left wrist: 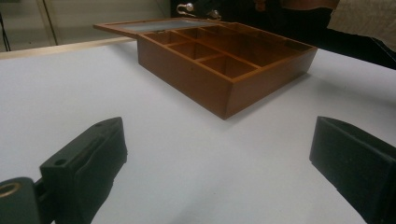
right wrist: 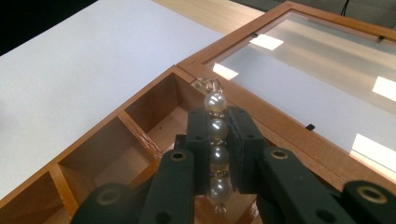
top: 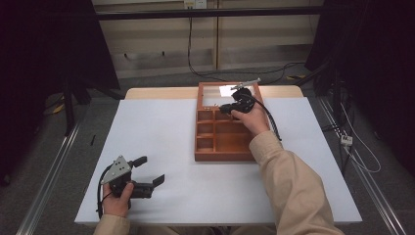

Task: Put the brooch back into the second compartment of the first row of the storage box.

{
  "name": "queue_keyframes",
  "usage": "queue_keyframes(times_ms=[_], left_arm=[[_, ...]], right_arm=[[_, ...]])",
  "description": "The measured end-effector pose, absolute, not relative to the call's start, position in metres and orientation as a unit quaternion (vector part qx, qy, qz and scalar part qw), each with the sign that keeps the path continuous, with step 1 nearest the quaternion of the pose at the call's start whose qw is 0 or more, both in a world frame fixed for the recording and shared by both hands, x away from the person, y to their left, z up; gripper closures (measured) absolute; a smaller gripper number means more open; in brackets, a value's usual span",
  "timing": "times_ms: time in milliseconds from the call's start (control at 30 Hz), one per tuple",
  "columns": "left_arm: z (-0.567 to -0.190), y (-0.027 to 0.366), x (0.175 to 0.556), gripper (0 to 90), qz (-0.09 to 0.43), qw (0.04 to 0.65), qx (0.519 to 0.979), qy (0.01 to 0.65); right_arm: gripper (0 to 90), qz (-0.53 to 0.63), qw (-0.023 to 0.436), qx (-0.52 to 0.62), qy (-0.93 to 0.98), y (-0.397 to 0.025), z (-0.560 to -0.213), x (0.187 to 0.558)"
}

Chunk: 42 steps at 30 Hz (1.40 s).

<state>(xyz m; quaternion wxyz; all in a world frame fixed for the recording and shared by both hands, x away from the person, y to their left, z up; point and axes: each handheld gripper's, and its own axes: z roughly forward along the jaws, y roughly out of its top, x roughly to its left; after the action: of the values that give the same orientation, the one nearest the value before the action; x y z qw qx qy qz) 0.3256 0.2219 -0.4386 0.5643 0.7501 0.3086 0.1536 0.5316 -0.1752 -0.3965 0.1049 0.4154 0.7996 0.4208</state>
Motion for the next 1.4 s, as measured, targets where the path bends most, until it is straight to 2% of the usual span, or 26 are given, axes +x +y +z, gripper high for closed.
queue_keyframes(times_ms=[1400], left_arm=[[-0.440,0.221,0.327,3.7,0.151,0.562,0.753,0.306]], right_arm=[[79.3,0.398,0.103,0.429,0.804,-0.176,-0.418,0.535]])
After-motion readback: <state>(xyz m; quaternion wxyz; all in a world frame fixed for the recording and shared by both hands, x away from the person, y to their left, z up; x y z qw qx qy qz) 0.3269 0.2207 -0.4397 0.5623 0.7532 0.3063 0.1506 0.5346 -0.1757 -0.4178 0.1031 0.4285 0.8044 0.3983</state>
